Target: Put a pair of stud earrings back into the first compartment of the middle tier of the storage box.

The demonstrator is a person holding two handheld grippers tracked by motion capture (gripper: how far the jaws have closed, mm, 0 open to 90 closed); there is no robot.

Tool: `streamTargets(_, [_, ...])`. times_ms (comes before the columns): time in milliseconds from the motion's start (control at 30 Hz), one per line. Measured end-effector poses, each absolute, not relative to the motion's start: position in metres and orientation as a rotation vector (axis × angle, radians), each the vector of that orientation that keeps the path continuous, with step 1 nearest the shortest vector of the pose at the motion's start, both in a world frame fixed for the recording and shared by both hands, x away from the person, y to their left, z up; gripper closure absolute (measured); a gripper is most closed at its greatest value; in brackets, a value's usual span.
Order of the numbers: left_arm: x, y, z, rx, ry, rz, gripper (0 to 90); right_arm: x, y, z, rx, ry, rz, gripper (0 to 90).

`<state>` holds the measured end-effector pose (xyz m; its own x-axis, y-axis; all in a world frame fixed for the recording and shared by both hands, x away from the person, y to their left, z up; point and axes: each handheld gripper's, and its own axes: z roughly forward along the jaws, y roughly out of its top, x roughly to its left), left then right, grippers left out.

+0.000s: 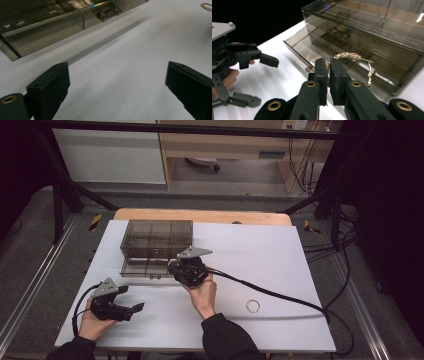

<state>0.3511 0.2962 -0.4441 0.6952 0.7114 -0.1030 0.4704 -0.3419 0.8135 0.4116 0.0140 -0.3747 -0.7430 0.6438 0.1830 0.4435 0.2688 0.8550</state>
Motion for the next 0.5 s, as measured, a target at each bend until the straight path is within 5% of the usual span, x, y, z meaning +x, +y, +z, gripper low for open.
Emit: streamTargets(500, [0.351,0.296,-0.444,2.008,0.904,0.339,5.2,0.424,0.061,-0.383,0.99,2.367,1.462,85.2])
